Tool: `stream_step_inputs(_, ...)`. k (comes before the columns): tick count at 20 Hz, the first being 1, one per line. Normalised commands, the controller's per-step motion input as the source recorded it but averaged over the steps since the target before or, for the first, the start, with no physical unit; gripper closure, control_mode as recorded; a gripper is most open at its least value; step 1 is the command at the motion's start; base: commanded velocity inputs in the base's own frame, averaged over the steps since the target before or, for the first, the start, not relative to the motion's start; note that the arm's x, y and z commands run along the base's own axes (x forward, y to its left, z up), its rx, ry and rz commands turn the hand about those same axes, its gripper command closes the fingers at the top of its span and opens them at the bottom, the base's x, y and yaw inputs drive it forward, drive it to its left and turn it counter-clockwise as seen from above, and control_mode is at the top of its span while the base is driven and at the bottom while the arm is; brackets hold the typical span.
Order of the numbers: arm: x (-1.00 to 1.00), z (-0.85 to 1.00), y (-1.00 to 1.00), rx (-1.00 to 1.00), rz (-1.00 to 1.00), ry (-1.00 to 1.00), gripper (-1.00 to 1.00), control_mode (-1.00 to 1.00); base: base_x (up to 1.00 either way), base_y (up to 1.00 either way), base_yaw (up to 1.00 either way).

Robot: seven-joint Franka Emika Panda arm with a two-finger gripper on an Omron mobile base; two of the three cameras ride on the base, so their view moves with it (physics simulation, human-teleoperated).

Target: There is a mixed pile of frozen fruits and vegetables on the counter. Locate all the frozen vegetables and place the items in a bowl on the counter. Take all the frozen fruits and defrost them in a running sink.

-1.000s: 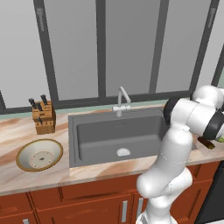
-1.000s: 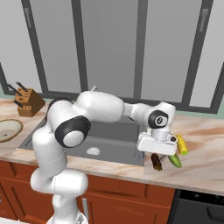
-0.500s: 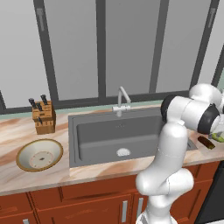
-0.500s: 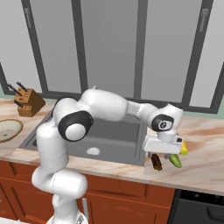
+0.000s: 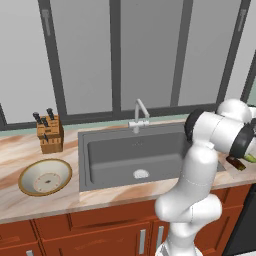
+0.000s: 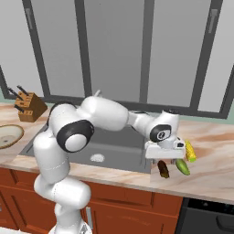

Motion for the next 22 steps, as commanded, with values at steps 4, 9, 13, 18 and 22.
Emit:
stream_step_inputs(4,0.11,-0.29,-0.02,-0.07,-0.01,0.07,-1.00,-1.00,0.00,0.00,0.00)
stream_step_inputs(9,0.00,-0.30,-0.26,0.00,0.00,0.06,-1.00,-1.00,0.00,0.00,0.00)
stream_step_inputs(13,0.00,-0.14,-0.19,0.00,0.00,0.02,-1.00,-1.00,0.00,0.00,0.00)
stream_step_inputs(18,0.00,-0.01,0.00,0.00,0.00,0.01,1.00,-1.00,0.00,0.00,0.00)
stream_step_inputs(22,-0.17,0.01,0.36,-0.01,-0.02,0.01,1.00,-1.00,0.00,0.00,0.00)
